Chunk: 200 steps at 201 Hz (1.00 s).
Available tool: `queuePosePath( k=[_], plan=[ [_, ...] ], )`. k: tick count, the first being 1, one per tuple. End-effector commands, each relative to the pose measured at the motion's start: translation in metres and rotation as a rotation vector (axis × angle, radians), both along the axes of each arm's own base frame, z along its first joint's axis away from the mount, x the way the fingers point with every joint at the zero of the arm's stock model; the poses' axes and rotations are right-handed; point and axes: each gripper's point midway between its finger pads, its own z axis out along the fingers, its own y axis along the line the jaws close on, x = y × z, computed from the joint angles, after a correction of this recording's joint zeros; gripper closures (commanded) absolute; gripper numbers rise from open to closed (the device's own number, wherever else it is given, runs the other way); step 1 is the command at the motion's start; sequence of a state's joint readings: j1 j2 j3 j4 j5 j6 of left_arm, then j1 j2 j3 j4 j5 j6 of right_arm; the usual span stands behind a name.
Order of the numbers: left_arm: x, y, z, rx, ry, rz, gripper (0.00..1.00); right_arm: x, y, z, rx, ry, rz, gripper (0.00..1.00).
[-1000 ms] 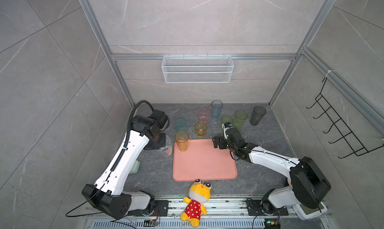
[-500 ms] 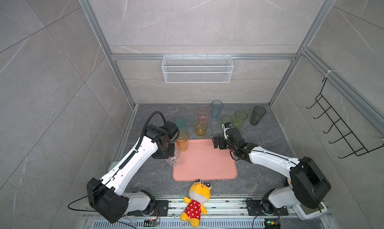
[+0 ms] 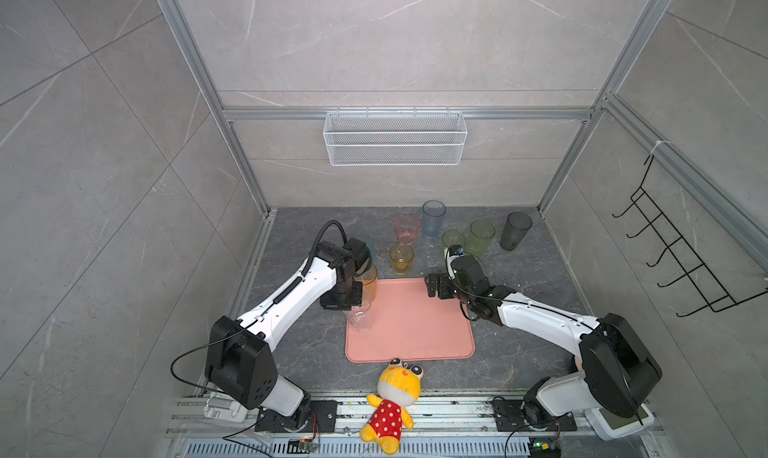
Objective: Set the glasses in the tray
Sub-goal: 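Lower the clear glass onto the tray next to the amber glass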
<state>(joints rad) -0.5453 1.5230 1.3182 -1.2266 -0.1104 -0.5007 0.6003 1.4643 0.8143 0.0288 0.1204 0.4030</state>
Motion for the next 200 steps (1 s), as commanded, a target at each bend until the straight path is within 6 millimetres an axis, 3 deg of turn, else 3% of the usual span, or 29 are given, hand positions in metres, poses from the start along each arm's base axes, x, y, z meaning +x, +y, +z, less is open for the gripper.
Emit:
queuePosePath(
  k=[1,200],
  plan=[
    [0.012,-0.013,0.01,-0.054,-0.031,-0.027,1.0,0.004,0.002,0.007,-0.007,-0.007,-0.005,0.01],
    [0.027,-0.017,-0.016,-0.005,0.02,0.0,1.0,0.005,0.003,0.005,-0.014,0.003,-0.002,0.01]
  ],
)
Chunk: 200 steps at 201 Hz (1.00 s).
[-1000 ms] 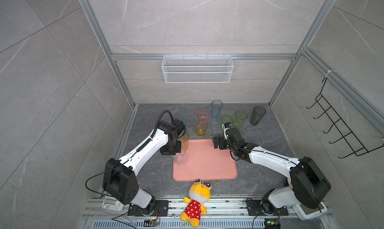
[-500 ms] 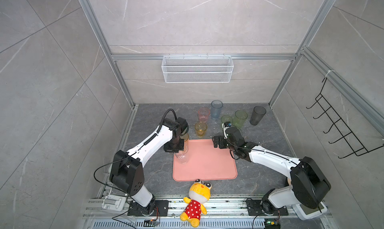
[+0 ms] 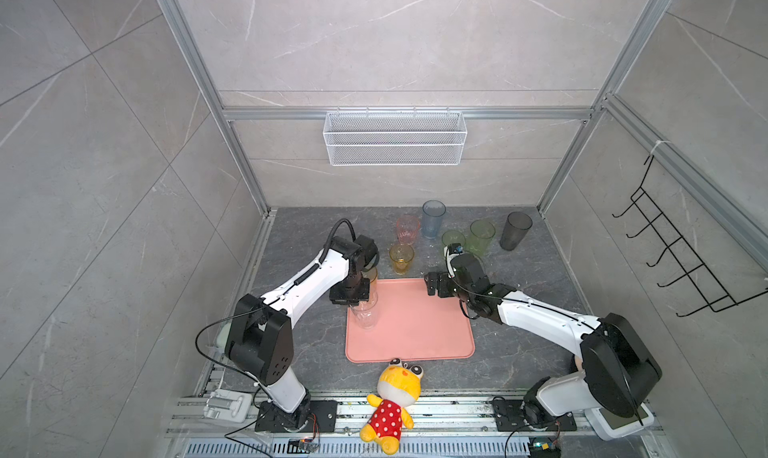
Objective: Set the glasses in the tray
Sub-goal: 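Lower the clear glass onto the tray next to the amber glass, then open the left gripper to release the clear glass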
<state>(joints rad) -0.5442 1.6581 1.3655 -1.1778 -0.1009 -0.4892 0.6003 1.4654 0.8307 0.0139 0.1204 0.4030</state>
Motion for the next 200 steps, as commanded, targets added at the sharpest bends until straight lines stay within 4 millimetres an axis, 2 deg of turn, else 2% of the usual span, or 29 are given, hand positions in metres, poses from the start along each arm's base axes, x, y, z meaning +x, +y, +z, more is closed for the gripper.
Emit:
queuePosePath(
  k=[1,54,104,140,200],
  plan=[
    [0.006,-0.002,0.007,-0.017,-0.019,0.011,1.0,0.003,0.002,0.002,-0.015,0.004,-0.002,0.01],
    [0.005,0.002,0.005,-0.004,-0.01,0.022,0.98,0.003,0.003,0.001,-0.016,0.006,-0.002,0.01],
    [0.003,0.005,0.009,0.007,-0.017,0.027,0.85,0.004,0.003,0.0,-0.019,0.01,-0.002,0.01],
    [0.001,0.004,0.014,-0.013,-0.022,0.03,0.84,0.003,0.002,0.0,-0.021,0.011,-0.003,0.01],
    [-0.001,0.005,0.028,-0.029,-0.051,0.044,0.75,0.003,0.003,0.001,-0.018,0.012,-0.002,0.01]
  ],
)
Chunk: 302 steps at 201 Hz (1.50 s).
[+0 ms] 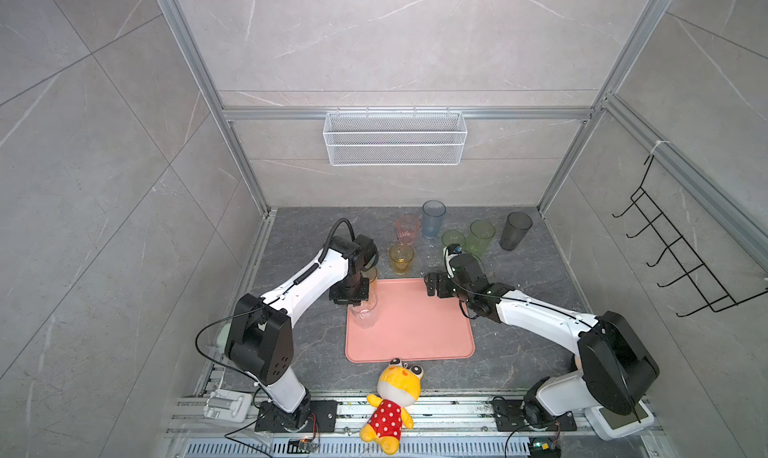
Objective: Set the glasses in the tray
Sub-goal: 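Open the left gripper to release the clear glass, then move the left gripper back toward the remaining glasses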
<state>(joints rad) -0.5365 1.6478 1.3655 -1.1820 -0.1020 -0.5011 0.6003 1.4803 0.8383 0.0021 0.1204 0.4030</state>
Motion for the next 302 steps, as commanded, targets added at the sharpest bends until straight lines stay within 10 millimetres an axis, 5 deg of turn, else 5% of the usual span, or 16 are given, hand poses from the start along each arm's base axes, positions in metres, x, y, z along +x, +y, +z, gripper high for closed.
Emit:
queuePosePath(
  k=[1,65,110,184,226,302],
  plan=[
    [-0.002,0.003,0.025,-0.027,-0.045,0.024,0.74,0.003,0.002,0.005,-0.008,-0.003,-0.002,0.01],
    [0.0,0.01,0.065,-0.037,-0.14,0.031,0.62,0.001,0.0,0.011,0.002,-0.025,-0.004,0.01],
    [0.02,0.015,0.105,-0.025,-0.275,0.042,0.51,-0.003,-0.006,0.022,0.019,-0.076,-0.016,0.01],
    [0.094,-0.006,0.154,-0.107,-0.575,0.075,0.34,-0.006,-0.017,0.029,0.045,-0.113,-0.071,0.01],
    [0.132,-0.035,0.173,-0.229,-0.712,0.071,0.06,-0.006,-0.022,0.029,0.044,-0.12,-0.094,0.01],
    [0.202,-0.084,0.164,-0.381,-0.812,0.145,0.0,-0.006,-0.03,0.033,0.036,-0.144,-0.131,0.01]
  ],
)
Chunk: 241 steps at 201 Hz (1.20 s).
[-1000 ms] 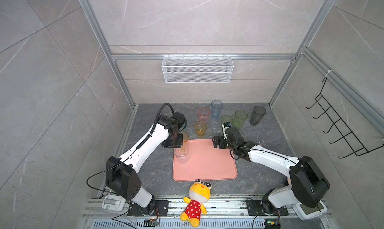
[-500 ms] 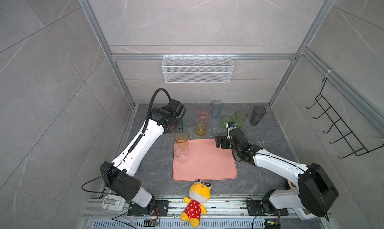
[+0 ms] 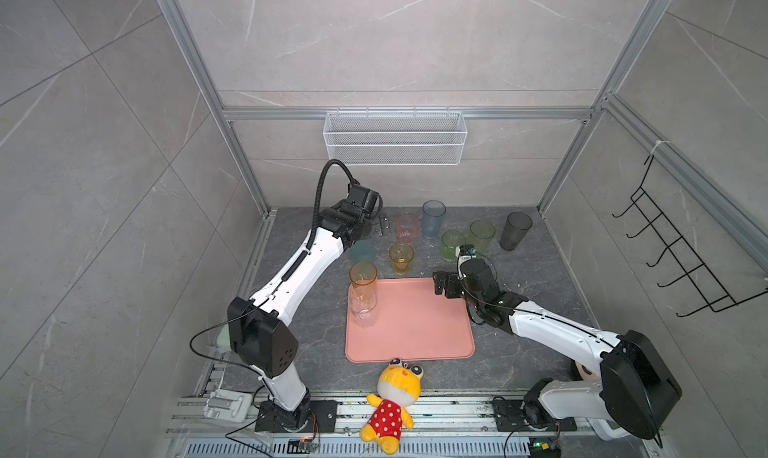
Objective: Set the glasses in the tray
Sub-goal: 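Move the left gripper back toward the remaining glasses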
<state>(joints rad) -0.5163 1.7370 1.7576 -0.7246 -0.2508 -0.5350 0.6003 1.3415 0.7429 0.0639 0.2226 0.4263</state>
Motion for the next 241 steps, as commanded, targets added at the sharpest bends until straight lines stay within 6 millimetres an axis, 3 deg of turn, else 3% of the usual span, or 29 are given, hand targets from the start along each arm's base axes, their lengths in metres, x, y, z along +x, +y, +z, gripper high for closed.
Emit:
queuePosePath(
  k=[1,87,149,161,163,168,241],
  plan=[
    [0.03,-0.022,0.019,-0.111,-0.091,0.009,0.0,-0.001,-0.006,0.007,0.012,-0.03,-0.036,0.01],
    [0.088,-0.086,-0.013,-0.162,-0.095,-0.037,0.01,-0.003,-0.012,0.01,0.026,-0.041,-0.066,0.01],
    [0.125,-0.131,-0.041,-0.237,-0.14,-0.114,0.1,-0.003,-0.014,0.011,0.025,-0.042,-0.077,0.01],
    [0.13,-0.14,-0.037,-0.257,-0.153,-0.134,0.12,-0.003,-0.013,0.011,0.03,-0.043,-0.077,0.01],
    [0.132,-0.142,-0.051,-0.248,-0.136,-0.137,0.12,-0.003,-0.013,0.011,0.029,-0.043,-0.077,0.01],
    [0.135,-0.146,-0.056,-0.247,-0.133,-0.143,0.12,-0.003,-0.013,0.011,0.03,-0.043,-0.077,0.01],
    [0.152,-0.184,-0.08,-0.395,-0.097,-0.182,0.21,-0.003,-0.012,0.011,0.047,-0.034,-0.08,0.01]
  ],
)
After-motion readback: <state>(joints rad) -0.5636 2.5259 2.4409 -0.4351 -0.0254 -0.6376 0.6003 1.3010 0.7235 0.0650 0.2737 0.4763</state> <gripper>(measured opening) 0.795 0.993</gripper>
